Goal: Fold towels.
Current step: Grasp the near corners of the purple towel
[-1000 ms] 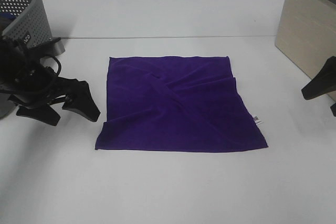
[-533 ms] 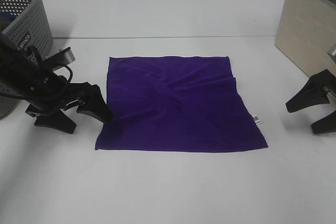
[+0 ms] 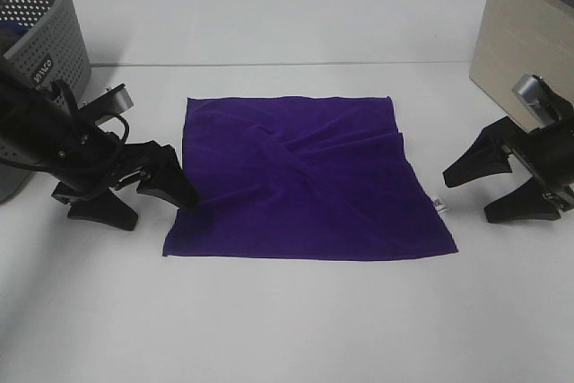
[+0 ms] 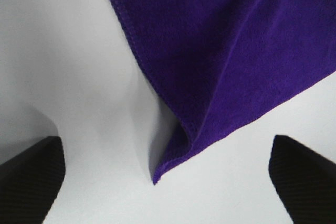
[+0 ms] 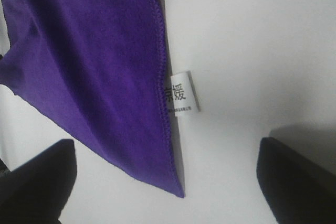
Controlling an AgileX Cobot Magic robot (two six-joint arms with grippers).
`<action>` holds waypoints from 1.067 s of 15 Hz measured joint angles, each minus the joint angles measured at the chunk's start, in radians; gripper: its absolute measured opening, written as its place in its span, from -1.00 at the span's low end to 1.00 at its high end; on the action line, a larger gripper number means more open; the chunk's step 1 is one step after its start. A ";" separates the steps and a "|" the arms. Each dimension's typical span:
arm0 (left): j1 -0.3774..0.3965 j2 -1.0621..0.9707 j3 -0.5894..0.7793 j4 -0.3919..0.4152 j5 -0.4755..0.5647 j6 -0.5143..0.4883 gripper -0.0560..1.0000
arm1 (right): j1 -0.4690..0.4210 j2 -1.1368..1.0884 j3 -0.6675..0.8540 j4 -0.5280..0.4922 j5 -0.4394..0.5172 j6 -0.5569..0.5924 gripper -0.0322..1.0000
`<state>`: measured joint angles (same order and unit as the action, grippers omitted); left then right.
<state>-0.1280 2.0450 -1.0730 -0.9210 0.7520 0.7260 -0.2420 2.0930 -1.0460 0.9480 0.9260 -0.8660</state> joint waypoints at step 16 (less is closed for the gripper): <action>-0.138 0.069 -0.105 -0.016 -0.004 -0.065 0.77 | 0.234 0.059 -0.044 -0.004 0.014 0.100 0.70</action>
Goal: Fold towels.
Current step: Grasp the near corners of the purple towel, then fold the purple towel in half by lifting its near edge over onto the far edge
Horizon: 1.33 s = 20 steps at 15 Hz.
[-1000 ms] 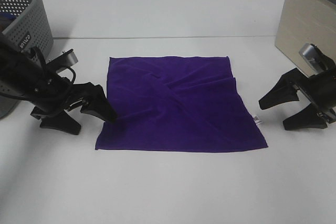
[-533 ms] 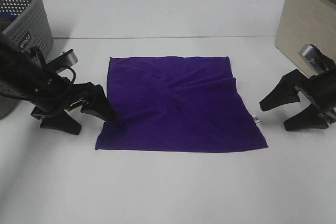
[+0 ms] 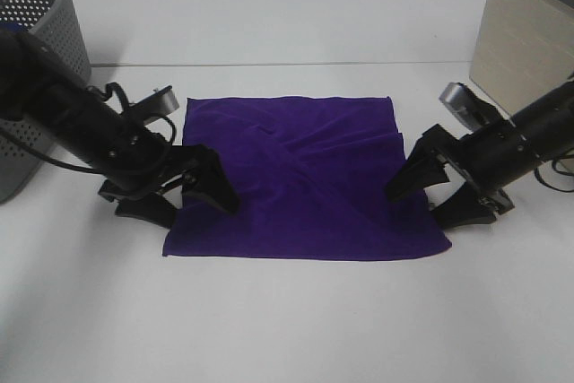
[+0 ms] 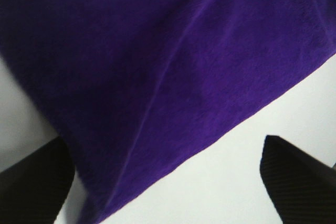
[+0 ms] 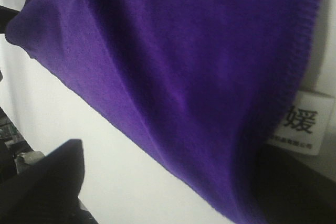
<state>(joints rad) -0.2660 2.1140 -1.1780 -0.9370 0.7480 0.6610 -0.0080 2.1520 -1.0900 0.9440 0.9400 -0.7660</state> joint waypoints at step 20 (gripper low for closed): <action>-0.111 -0.087 -0.165 0.468 0.226 -0.303 -0.89 | 0.151 -0.156 -0.059 -0.309 -0.019 0.314 -0.89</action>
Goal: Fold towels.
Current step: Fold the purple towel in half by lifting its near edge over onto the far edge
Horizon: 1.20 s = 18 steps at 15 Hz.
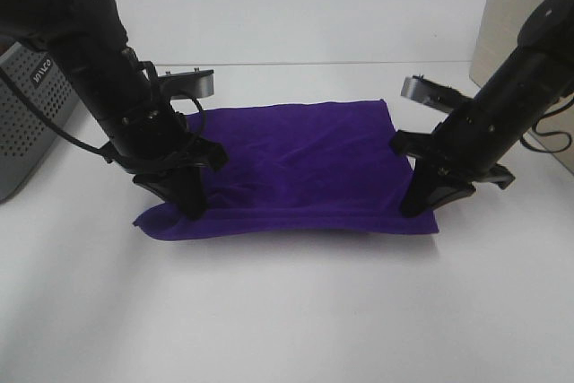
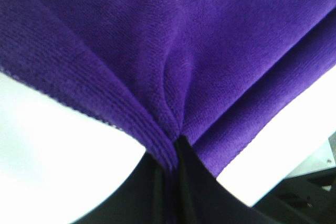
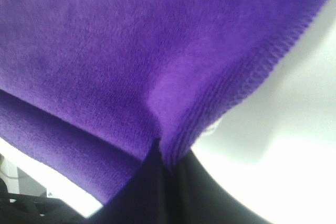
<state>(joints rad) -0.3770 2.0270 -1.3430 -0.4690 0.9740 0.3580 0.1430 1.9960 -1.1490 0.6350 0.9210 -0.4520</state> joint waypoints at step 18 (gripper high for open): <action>0.036 0.087 -0.094 0.177 -0.626 -0.239 -0.89 | 0.007 0.252 -0.616 -0.011 -0.113 0.037 -0.89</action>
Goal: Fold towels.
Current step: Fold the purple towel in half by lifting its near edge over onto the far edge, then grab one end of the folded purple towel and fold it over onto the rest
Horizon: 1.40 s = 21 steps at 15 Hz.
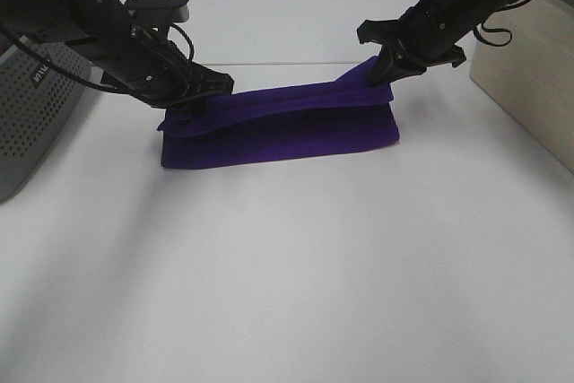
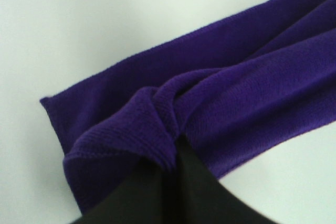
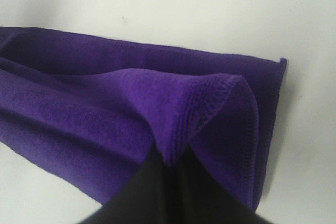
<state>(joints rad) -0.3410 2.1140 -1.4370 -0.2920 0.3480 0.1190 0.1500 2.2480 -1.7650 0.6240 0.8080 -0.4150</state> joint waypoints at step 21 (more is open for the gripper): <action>0.040 0.129 -0.184 0.019 0.196 -0.026 0.47 | 0.000 0.118 -0.087 -0.123 0.023 0.011 0.53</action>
<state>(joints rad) -0.3010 2.2430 -1.6210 -0.2730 0.5440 0.0930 0.1500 2.3660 -1.8520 0.5010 0.8310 -0.4040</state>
